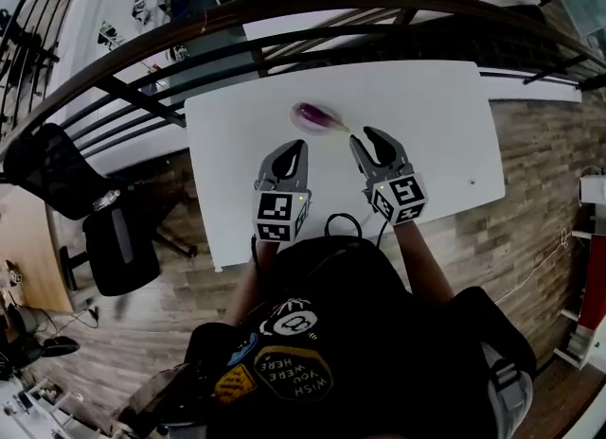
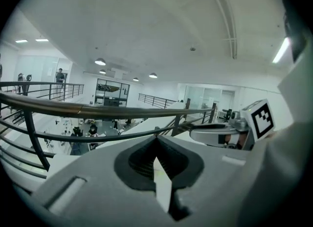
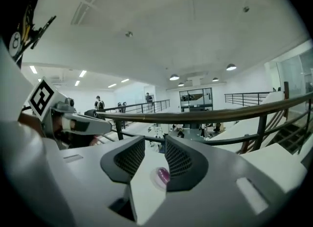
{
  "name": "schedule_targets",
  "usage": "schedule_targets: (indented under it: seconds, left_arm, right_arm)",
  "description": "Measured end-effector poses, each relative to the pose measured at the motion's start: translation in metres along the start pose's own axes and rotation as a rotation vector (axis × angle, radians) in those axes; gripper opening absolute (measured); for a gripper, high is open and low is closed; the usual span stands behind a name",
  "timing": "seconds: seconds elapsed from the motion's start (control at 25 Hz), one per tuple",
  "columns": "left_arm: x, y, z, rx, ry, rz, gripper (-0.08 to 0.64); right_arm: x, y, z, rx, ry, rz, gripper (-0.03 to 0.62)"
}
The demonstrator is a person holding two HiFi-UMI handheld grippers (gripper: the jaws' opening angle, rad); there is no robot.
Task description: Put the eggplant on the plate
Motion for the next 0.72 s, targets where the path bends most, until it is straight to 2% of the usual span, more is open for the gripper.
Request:
schedule_targets:
  seconds: [0.08,0.16,0.2,0.44,0.72]
  left_arm:
    - [-0.010,0.003,-0.013,0.021,-0.026,-0.024,0.005]
    - [-0.016,0.003,-0.026,0.040,-0.049,-0.032,0.005]
    - [-0.017,0.003,-0.031,0.049,-0.058,-0.031,0.005]
    - [-0.019,0.008,-0.047,0.072,-0.084,-0.034,0.005]
    - [-0.019,0.019,-0.058,0.072,-0.093,-0.026,0.005]
  right_arm:
    - [-0.015,0.024,0.009,0.015,-0.035,-0.055,0.091]
    - [-0.026,0.043,0.014,0.042,-0.034,-0.095,0.014]
    - [-0.030,0.050,0.014,0.055,-0.027,-0.107,0.002]
    - [-0.032,0.066,0.011,0.087,-0.037,-0.112,0.002]
    - [-0.029,0.080,0.014,0.083,-0.049,-0.103,0.002]
Point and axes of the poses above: the fingertips, and each gripper's own axes: y backward along the fingers, z to its left, x out of its underside, the point moved 9 cm from there along y, backward along the fingers, and after that the axes turned 8 degrees about x, right-handed, at the moved point
